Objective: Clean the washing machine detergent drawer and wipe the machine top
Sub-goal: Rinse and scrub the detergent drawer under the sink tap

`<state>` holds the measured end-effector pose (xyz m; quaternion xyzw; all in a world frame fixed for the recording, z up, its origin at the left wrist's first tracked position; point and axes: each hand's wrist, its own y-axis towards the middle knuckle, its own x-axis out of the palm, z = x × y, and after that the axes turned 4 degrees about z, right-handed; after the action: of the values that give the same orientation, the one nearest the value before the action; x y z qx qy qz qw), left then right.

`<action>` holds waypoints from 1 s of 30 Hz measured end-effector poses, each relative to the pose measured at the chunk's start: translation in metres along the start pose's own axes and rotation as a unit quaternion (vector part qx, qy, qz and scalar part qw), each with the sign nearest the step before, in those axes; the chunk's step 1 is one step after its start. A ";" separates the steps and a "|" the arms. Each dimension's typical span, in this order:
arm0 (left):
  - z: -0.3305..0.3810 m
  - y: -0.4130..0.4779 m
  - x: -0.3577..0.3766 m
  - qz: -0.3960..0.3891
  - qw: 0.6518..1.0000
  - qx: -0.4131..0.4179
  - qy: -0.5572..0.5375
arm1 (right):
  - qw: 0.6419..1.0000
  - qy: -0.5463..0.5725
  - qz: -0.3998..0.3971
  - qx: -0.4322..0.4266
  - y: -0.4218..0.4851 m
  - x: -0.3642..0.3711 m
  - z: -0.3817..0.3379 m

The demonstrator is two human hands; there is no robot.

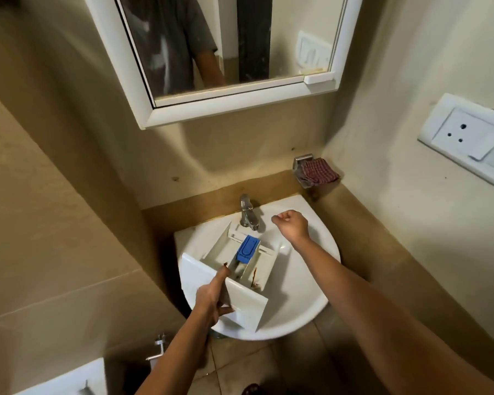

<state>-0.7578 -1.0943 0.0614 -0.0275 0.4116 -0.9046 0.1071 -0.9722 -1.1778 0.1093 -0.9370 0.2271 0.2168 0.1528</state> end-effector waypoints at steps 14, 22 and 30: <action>-0.044 -0.003 0.081 0.091 0.988 -0.008 -0.122 | 0.962 -0.132 -0.183 -0.153 0.077 0.062 -0.027; -0.059 -0.008 0.111 0.116 0.972 -0.004 -0.205 | 0.943 -0.194 -0.176 -0.204 0.092 0.067 -0.021; -0.066 -0.010 0.130 0.109 0.954 -0.021 -0.278 | 0.929 -0.177 -0.231 -0.229 0.122 0.056 -0.016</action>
<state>-0.8958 -1.0669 0.0203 -0.2349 0.3848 -0.8353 0.3146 -0.9814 -1.3078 0.0737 -0.9196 -0.0820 0.3837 0.0171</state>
